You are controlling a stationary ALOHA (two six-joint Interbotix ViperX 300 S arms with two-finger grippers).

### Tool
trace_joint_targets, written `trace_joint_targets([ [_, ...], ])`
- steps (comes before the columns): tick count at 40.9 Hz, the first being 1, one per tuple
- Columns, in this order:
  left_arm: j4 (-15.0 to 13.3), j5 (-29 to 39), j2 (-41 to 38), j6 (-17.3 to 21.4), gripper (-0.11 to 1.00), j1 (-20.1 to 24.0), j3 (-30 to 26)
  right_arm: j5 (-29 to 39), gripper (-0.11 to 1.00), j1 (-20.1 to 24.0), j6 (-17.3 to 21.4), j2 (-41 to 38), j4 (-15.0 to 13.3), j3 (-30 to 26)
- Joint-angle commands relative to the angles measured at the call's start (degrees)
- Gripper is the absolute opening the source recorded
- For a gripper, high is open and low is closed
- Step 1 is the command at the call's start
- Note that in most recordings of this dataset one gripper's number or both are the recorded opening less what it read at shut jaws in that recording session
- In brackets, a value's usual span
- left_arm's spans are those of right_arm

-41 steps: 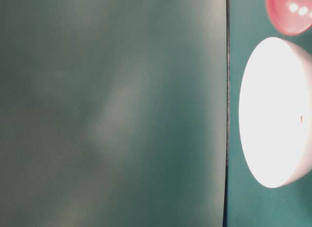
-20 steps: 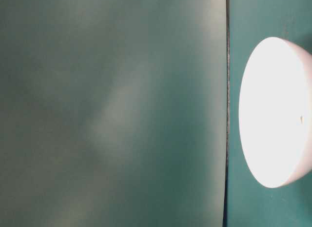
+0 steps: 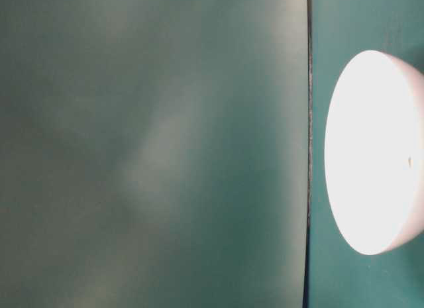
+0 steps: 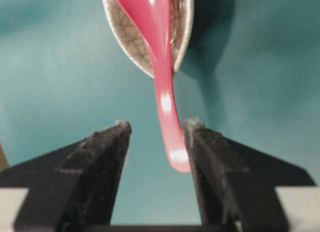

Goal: Grip the spoon and scoop the red block from the bowl with right arm.

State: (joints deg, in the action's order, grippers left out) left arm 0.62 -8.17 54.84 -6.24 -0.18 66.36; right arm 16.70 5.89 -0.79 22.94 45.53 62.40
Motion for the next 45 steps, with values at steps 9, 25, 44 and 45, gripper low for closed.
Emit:
trace_joint_targets([
  [9,0.09,0.53,-0.35,0.09,0.0,0.18,-1.14,-3.96,0.54,2.9,-1.85,2.72,-8.53,-1.93],
  [25,0.09,1.58,-0.35,-0.18,0.0,0.18,-1.14,-49.92,0.54,15.03,-1.76,1.85,-6.42,10.11],
  [44,0.09,3.96,-0.26,-2.37,0.0,0.18,-1.14,-75.59,0.54,35.68,-1.85,-21.53,11.34,7.12],
  [45,0.09,4.13,-0.26,-2.46,0.0,0.09,-1.14,-75.67,0.54,36.21,-1.85,-22.24,11.87,6.86],
])
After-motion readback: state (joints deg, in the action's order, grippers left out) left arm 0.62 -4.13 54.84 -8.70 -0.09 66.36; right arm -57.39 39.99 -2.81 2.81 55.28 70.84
